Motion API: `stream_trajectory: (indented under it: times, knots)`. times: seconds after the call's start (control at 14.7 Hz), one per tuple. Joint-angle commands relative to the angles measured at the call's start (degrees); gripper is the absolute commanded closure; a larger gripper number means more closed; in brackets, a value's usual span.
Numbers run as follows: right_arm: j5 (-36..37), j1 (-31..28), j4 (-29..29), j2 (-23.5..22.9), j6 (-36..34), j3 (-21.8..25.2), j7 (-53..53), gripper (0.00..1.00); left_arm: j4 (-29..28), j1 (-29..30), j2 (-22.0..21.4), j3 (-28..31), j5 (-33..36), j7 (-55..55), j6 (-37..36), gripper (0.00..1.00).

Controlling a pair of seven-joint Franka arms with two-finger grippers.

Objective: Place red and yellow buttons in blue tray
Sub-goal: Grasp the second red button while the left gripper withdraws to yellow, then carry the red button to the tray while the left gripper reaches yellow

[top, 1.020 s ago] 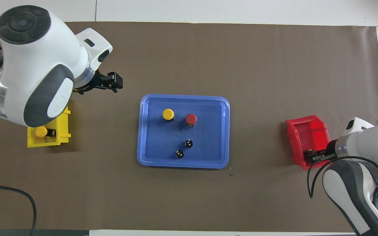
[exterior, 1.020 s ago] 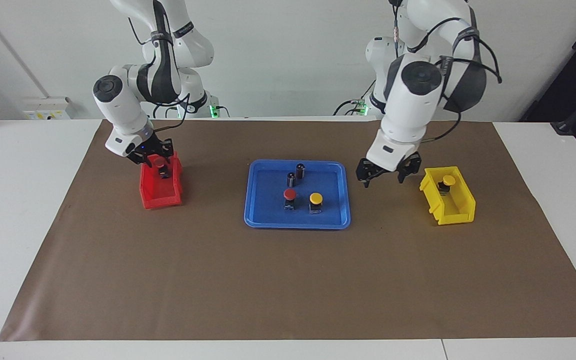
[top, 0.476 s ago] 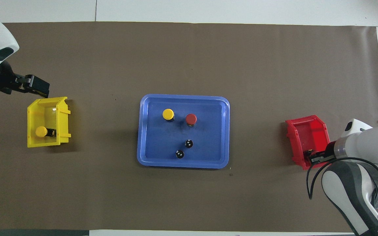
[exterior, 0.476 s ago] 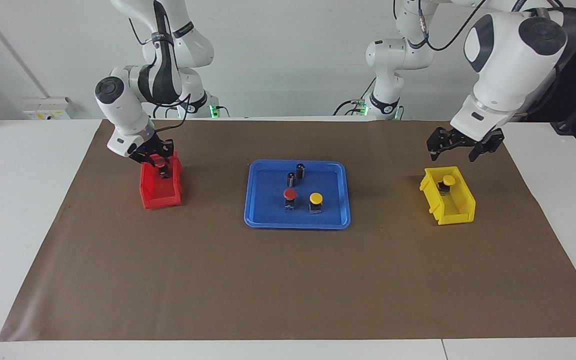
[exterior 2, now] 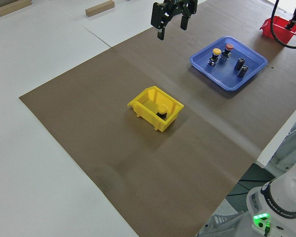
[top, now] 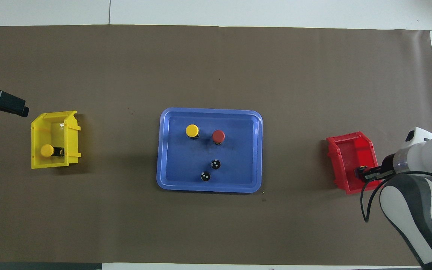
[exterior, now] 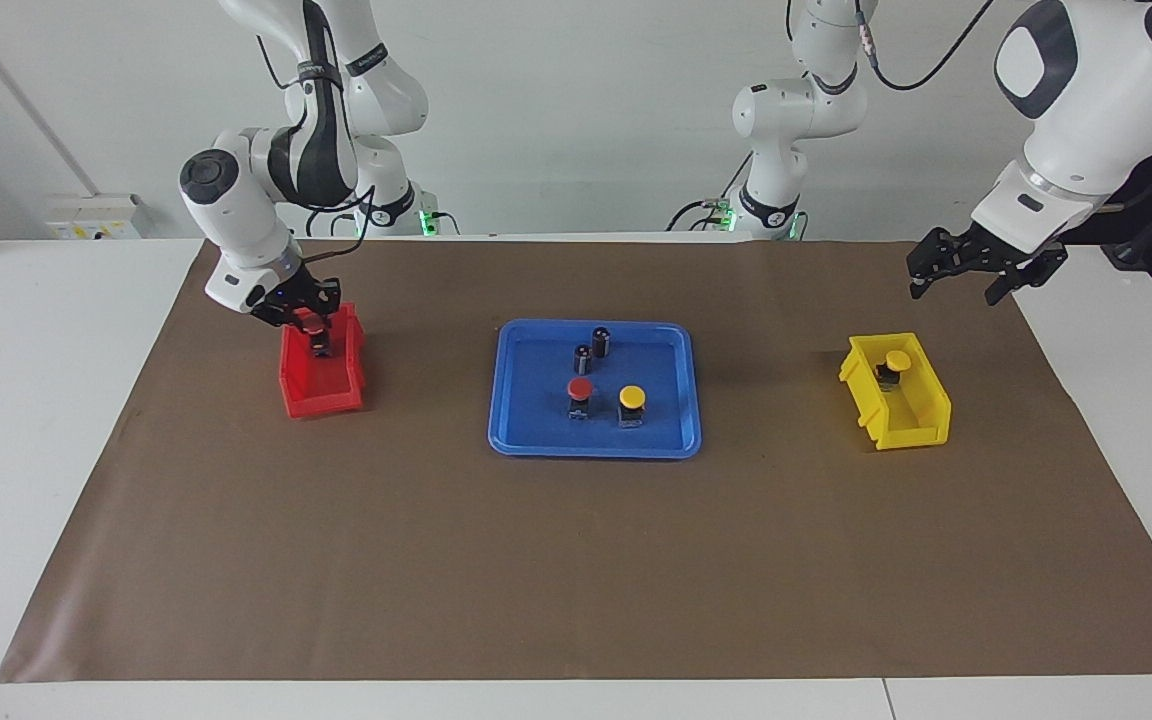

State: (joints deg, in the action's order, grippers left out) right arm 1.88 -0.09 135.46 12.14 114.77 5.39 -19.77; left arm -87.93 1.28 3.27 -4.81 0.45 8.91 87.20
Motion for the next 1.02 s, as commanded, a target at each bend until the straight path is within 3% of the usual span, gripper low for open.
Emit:
stream_trajectory:
  times: [0.0,0.14,0.27,0.48,0.61,0.75,0.95]
  knots:
    - [0.49,0.53,-11.86,-5.19,-7.88,-1.34,-0.53,0.80,-0.14,0.56,-0.81,-0.38,-0.88,0.67,-0.98,0.00]
    - [-1.52,1.67,-17.92,-6.77,-11.83,-1.70,2.09,0.80,-0.23,0.56,-0.90,-0.47,-0.88,0.58,-0.98,0.00]
    - [-5.21,6.92,-24.87,-10.01,-14.57,-2.40,10.32,0.80,-0.40,0.56,-0.98,-0.47,-0.88,0.58,-0.71,0.00]
    - [-5.75,15.63,-26.65,-12.39,-8.02,-2.40,24.92,0.80,-0.58,0.56,-1.16,-0.47,-0.88,0.58,-0.62,0.00]
    - [-9.94,19.41,-29.53,-16.60,-4.31,-2.40,31.61,0.80,-1.01,0.56,-1.33,-0.47,-0.80,0.58,-0.54,0.00]
    - [-11.02,22.14,-35.06,-21.69,-3.07,-2.40,36.89,0.80,-1.63,0.65,-1.69,-0.47,-0.80,0.58,-0.27,0.00]
    - [-11.99,25.48,-35.71,-25.22,0.79,-2.40,40.77,0.80,-1.63,0.65,-1.69,-0.47,-0.80,0.41,-0.10,0.00]
